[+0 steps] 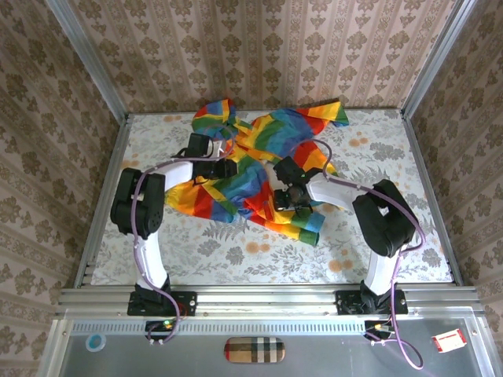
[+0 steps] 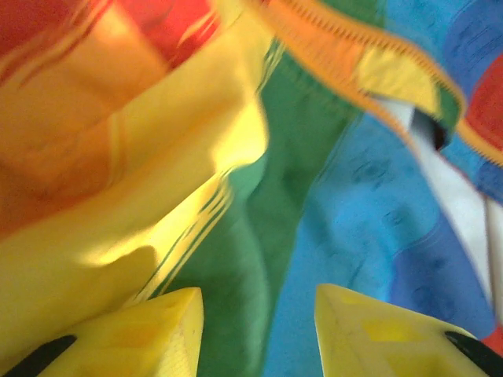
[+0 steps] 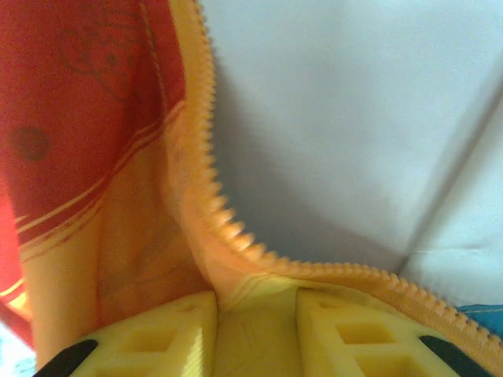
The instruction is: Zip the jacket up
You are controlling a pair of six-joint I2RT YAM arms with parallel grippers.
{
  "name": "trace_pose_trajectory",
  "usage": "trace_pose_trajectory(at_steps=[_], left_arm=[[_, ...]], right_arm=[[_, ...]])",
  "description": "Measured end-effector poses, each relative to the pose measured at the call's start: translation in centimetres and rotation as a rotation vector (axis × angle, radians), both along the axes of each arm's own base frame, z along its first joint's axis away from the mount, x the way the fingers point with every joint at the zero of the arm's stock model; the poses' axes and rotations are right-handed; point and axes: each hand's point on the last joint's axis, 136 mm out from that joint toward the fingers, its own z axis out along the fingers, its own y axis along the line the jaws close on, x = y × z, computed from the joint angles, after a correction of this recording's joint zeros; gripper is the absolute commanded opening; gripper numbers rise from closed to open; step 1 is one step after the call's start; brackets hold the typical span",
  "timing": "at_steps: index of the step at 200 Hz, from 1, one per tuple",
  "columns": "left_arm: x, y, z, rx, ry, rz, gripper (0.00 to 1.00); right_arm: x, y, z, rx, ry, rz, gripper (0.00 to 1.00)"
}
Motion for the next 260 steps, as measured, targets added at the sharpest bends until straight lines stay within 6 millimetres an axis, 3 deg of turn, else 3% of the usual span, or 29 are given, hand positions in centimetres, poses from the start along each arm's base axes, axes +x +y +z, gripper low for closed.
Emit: trace_pose_trajectory(at_steps=[13, 34, 52, 68, 87, 101, 117, 134, 150, 166, 210, 235, 260], left_arm=[[0.1, 0.0, 0.8, 0.002, -0.016, -0.006, 0.41], [-0.7, 0.2, 2.1, 0.025, -0.026, -0.008, 0.41], [-2.1, -0.1, 3.4, 0.044, -0.053, -0.026, 0.40], [-4.6, -1.2, 3.8, 0.058, -0.063, -0.062, 0.40], [-8.2, -3.4, 2.7, 0.072, -0.040, -0.135, 0.39], [-10.8, -5.2, 1.1, 0.073, 0.001, -0.181, 0.40], [-13.0, -6.8, -1.0, 0.072, 0.060, -0.219, 0.39], [-13.5, -7.5, -2.9, 0.081, 0.103, -0.221, 0.39], [-12.6, -7.7, -3.1, 0.069, 0.116, -0.204, 0.39], [-10.6, -7.9, -2.6, 0.068, 0.103, -0.182, 0.39], [-4.5, -6.5, -3.2, 0.088, 0.111, -0.121, 0.38], [-1.5, -5.9, -3.0, 0.080, 0.110, -0.105, 0.37], [1.3, -5.3, -2.9, 0.080, 0.112, -0.094, 0.37]], right_arm=[[0.9, 0.1, 1.5, 0.012, -0.030, 0.002, 0.33], [4.0, -1.2, 4.7, 0.027, -0.105, -0.024, 0.37], [7.3, -3.9, 7.2, 0.034, -0.160, -0.085, 0.40], [10.1, -6.9, 8.2, 0.028, -0.186, -0.153, 0.42], [12.9, -10.4, 7.4, 0.011, -0.171, -0.235, 0.41], [13.8, -12.6, 5.2, -0.001, -0.125, -0.286, 0.40], [13.2, -13.9, 2.5, 0.000, -0.054, -0.323, 0.38], [11.1, -14.3, 0.0, 0.005, 0.024, -0.349, 0.35], [9.2, -14.4, -1.9, -0.001, 0.085, -0.367, 0.32], [8.7, -14.2, -1.4, 0.027, 0.057, -0.387, 0.30], [3.7, -12.8, -1.9, 0.036, 0.093, -0.396, 0.28], [1.7, -11.2, -1.8, 0.055, 0.099, -0.381, 0.28], [0.3, -8.1, -1.9, 0.064, 0.103, -0.326, 0.28]])
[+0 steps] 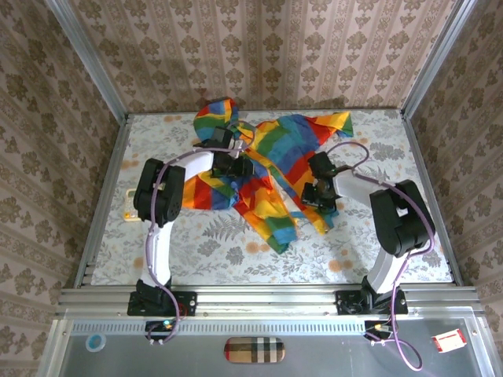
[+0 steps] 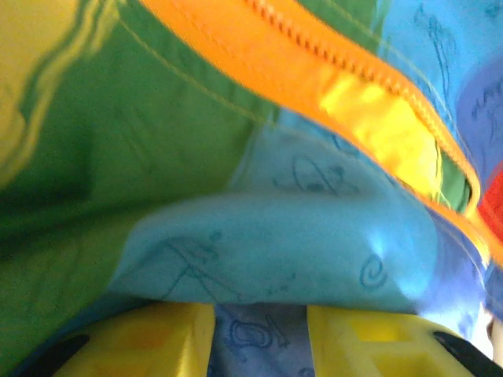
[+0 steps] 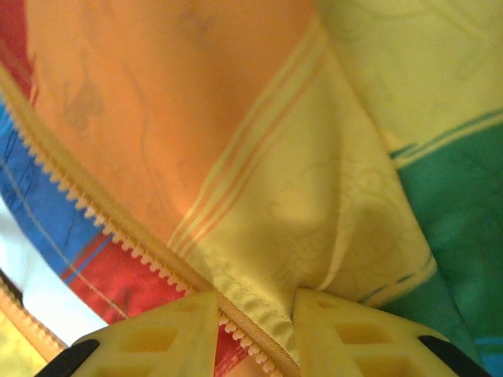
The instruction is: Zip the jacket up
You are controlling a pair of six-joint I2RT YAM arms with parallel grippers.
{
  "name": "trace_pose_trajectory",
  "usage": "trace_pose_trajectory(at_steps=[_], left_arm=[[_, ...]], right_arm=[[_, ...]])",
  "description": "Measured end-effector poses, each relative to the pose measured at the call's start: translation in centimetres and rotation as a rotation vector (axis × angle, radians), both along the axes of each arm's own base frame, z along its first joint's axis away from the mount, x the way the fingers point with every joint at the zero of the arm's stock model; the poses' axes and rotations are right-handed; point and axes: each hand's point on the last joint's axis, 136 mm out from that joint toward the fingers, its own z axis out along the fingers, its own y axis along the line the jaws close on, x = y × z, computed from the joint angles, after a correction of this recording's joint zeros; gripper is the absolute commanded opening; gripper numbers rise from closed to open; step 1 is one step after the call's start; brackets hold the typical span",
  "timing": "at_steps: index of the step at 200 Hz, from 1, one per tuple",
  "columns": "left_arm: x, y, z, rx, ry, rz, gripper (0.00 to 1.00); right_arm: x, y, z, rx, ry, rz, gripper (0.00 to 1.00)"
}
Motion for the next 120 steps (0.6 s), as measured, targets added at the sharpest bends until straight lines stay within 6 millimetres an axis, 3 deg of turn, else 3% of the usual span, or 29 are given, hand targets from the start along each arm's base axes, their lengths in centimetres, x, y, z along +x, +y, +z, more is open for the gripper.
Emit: trace_pose_trajectory(at_steps=[38, 71, 103, 120], left_arm=[[3.9, -0.4, 0.2, 0.012, -0.011, -0.016, 0.38], [5.4, -0.9, 0.8, 0.035, -0.019, -0.048, 0.40], [5.1, -0.3, 2.4, 0.053, -0.035, -0.068, 0.42], [4.2, 0.7, 4.2, 0.063, -0.057, -0.064, 0.42]], right_arm=[[-1.8, 5.3, 0.1, 0.029, -0.008, 0.103, 0.29], [-2.2, 9.0, 1.2, 0.066, -0.026, 0.176, 0.31], [-1.6, 9.4, 3.1, 0.081, -0.062, 0.188, 0.33], [-1.0, 9.0, 4.7, 0.086, -0.090, 0.189, 0.33]])
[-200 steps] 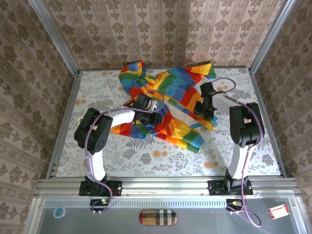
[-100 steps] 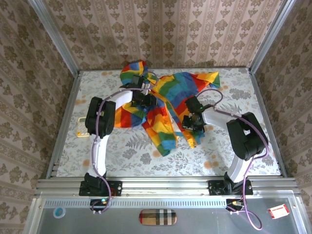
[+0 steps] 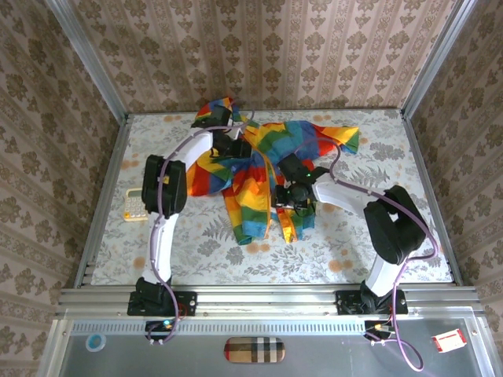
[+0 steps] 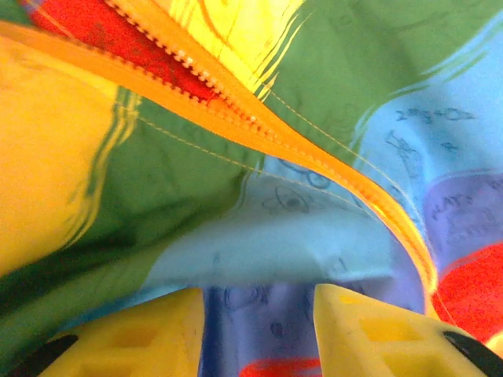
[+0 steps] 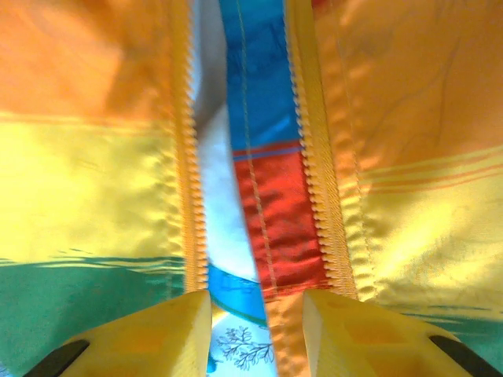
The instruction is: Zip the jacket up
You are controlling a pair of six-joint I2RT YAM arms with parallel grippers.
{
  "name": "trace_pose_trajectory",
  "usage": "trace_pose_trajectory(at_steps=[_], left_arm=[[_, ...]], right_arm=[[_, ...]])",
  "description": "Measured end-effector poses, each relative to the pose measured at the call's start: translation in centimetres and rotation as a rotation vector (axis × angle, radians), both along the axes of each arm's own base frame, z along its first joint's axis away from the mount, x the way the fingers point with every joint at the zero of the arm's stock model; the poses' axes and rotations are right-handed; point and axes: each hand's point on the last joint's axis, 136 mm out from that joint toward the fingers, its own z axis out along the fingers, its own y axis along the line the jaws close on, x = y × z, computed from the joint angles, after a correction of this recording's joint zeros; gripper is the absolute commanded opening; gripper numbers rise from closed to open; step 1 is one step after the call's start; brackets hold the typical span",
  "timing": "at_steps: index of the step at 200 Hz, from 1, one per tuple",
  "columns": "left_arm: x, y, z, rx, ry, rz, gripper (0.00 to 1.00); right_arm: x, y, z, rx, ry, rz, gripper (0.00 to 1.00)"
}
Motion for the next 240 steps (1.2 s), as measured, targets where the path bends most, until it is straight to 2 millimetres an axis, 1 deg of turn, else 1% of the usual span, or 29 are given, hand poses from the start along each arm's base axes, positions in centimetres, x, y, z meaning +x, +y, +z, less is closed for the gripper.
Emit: trace_pose_trajectory(at_steps=[16, 26, 38, 47, 56, 63, 71, 88, 95, 102, 113, 125, 139, 154, 185, 195, 214, 240], left_arm=[[-1.7, 1.1, 2.3, -0.001, -0.025, 0.007, 0.42], [-3.1, 1.7, 3.9, -0.009, -0.050, 0.009, 0.41], [-4.9, 2.0, 5.1, -0.023, -0.074, 0.011, 0.41], [-6.3, 1.8, 5.4, -0.039, -0.086, 0.009, 0.41], [-8.0, 1.3, 5.0, -0.048, -0.080, 0.003, 0.41], [-9.3, 0.6, 4.2, -0.055, -0.068, -0.006, 0.41], [-10.8, -0.3, 2.8, -0.056, -0.042, -0.021, 0.41], [-13.6, -1.6, -0.5, -0.047, 0.035, -0.044, 0.41], [-14.3, -1.8, -1.7, -0.045, 0.066, -0.042, 0.41], [-14.7, -1.7, -2.9, -0.046, 0.099, -0.031, 0.41], [-14.6, -1.1, -4.2, -0.054, 0.133, 0.003, 0.41], [-13.9, -0.7, -4.2, -0.087, 0.143, 0.028, 0.41], [-12.6, 0.1, -3.9, -0.104, 0.130, 0.061, 0.41], [-11.4, 1.3, -4.2, -0.116, 0.138, 0.094, 0.41], [-8.2, 2.8, -4.0, -0.155, 0.138, 0.140, 0.40], [-7.2, 3.2, -4.0, -0.159, 0.137, 0.147, 0.40], [-5.3, 3.2, -3.9, -0.168, 0.127, 0.144, 0.40], [-4.1, 3.2, -3.7, -0.164, 0.120, 0.139, 0.40]], right_arm=[[1.2, -0.5, 1.5, 0.013, -0.039, -0.010, 0.33], [2.1, -1.1, 2.3, 0.017, -0.060, -0.019, 0.33], [3.3, -1.8, 2.9, 0.017, -0.075, -0.035, 0.33], [4.2, -2.4, 3.1, 0.015, -0.081, -0.045, 0.33], [5.3, -2.8, 3.3, 0.015, -0.087, -0.057, 0.32], [6.4, -3.1, 3.3, 0.010, -0.091, -0.063, 0.32], [7.7, -3.2, 3.1, 0.005, -0.093, -0.066, 0.29], [10.7, -3.3, 2.4, -0.009, -0.097, -0.060, 0.18], [12.1, -3.3, 1.8, -0.017, -0.097, -0.058, 0.13], [13.3, -3.2, 1.3, -0.026, -0.098, -0.053, 0.12], [15.1, -3.2, 0.2, -0.040, -0.093, -0.049, 0.09], [16.3, -3.5, -1.3, -0.051, -0.076, -0.053, 0.08], [16.7, -4.1, -3.0, -0.065, -0.042, -0.063, 0.07], [16.4, -5.4, -4.5, -0.079, 0.006, -0.082, 0.06], [16.5, -7.5, -4.8, -0.058, 0.019, -0.136, 0.06], [15.9, -8.2, -4.8, -0.052, 0.022, -0.160, 0.06], [14.5, -9.3, -4.8, -0.036, 0.040, -0.200, 0.06], [13.3, -10.4, -4.8, -0.020, 0.056, -0.262, 0.07]])
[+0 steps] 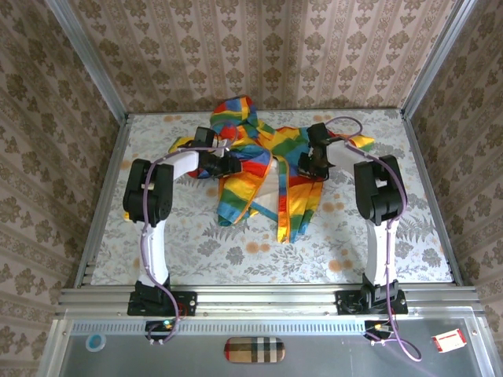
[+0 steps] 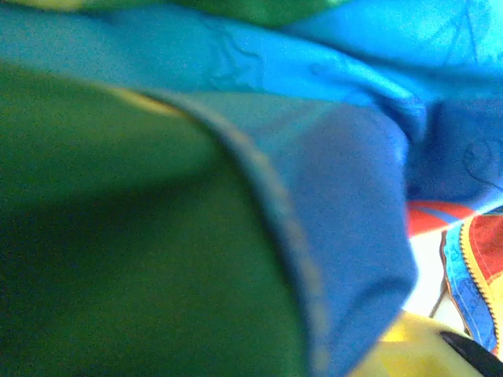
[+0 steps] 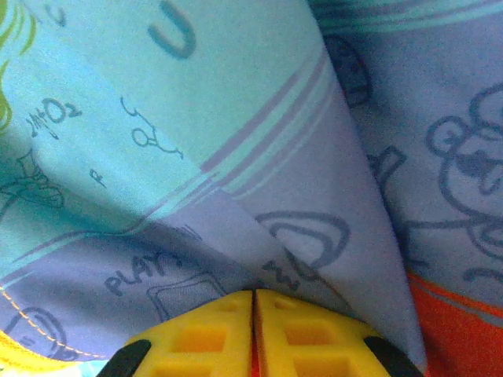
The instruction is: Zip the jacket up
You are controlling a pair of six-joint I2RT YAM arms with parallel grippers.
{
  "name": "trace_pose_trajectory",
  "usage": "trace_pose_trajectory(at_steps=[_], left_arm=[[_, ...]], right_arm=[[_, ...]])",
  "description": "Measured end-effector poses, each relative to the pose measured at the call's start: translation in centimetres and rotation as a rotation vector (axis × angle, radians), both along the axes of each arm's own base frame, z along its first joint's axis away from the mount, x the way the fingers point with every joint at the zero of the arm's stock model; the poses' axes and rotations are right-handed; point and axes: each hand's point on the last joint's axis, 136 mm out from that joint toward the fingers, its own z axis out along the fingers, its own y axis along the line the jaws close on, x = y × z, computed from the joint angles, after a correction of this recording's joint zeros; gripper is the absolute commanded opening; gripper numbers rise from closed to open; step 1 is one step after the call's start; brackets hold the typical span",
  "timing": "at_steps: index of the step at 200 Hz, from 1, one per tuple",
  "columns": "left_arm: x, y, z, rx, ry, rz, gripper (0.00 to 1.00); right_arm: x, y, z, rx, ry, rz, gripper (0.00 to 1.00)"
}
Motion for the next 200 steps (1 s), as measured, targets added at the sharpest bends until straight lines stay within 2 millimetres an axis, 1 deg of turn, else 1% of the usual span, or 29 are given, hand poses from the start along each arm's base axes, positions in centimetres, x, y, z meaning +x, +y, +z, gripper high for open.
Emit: trace_pose_trajectory(at_steps=[20, 39, 52, 66, 85, 89, 101, 111, 118, 128, 134, 150, 165, 176, 184, 200], left_arm=[[0.0, 0.3, 0.1, 0.011, 0.002, -0.004, 0.40], [-0.5, 0.8, 0.2, 0.033, 0.004, -0.011, 0.49], [-1.5, 1.4, 0.9, 0.058, -0.003, -0.018, 0.53], [-2.7, 2.2, 2.7, 0.084, -0.031, -0.027, 0.54], [-4.3, 3.3, 6.6, 0.111, -0.114, -0.039, 0.54], [-4.7, 3.5, 7.7, 0.116, -0.138, -0.042, 0.54], [-5.7, 4.2, 9.9, 0.130, -0.191, -0.047, 0.53], [-6.7, 4.6, 11.2, 0.146, -0.223, -0.052, 0.52], [-7.5, 4.9, 11.6, 0.170, -0.238, -0.057, 0.52], [-8.7, 5.1, 11.6, 0.205, -0.242, -0.071, 0.52], [-9.8, 4.9, 11.4, 0.231, -0.243, -0.092, 0.52], [-13.3, 3.2, 9.9, 0.296, -0.223, -0.184, 0.52], [-16.8, 1.8, 7.9, 0.356, -0.194, -0.282, 0.52], [-19.1, 1.5, 6.4, 0.400, -0.167, -0.337, 0.52], [-20.3, 1.6, 5.4, 0.431, -0.151, -0.363, 0.52], [-21.9, 1.9, 4.0, 0.477, -0.131, -0.392, 0.52]], right_arm=[[-0.7, -0.2, 0.2, 0.009, 0.003, -0.030, 0.11], [-0.9, -0.3, 0.6, 0.011, 0.002, -0.042, 0.20], [-1.0, -0.3, 1.1, 0.012, 0.001, -0.040, 0.24], [-0.8, 0.2, 2.1, 0.014, -0.006, -0.026, 0.26], [-0.6, 1.2, 4.1, 0.019, -0.043, 0.003, 0.27], [-0.7, 1.6, 4.6, 0.022, -0.054, 0.014, 0.27], [-1.1, 2.9, 6.0, 0.028, -0.078, 0.043, 0.28], [-1.6, 4.3, 7.2, 0.036, -0.102, 0.074, 0.28], [-2.0, 5.2, 7.8, 0.041, -0.116, 0.096, 0.29], [-2.9, 6.7, 8.5, 0.047, -0.127, 0.133, 0.29], [-3.6, 7.6, 8.7, 0.050, -0.130, 0.156, 0.29], [-5.6, 9.8, 8.8, 0.057, -0.131, 0.214, 0.29], [-7.7, 11.7, 7.9, 0.067, -0.113, 0.261, 0.27], [-9.2, 12.8, 7.1, 0.080, -0.093, 0.287, 0.24], [-10.0, 13.3, 6.4, 0.082, -0.077, 0.300, 0.23], [-11.5, 13.8, 5.0, 0.090, -0.045, 0.310, 0.22]])
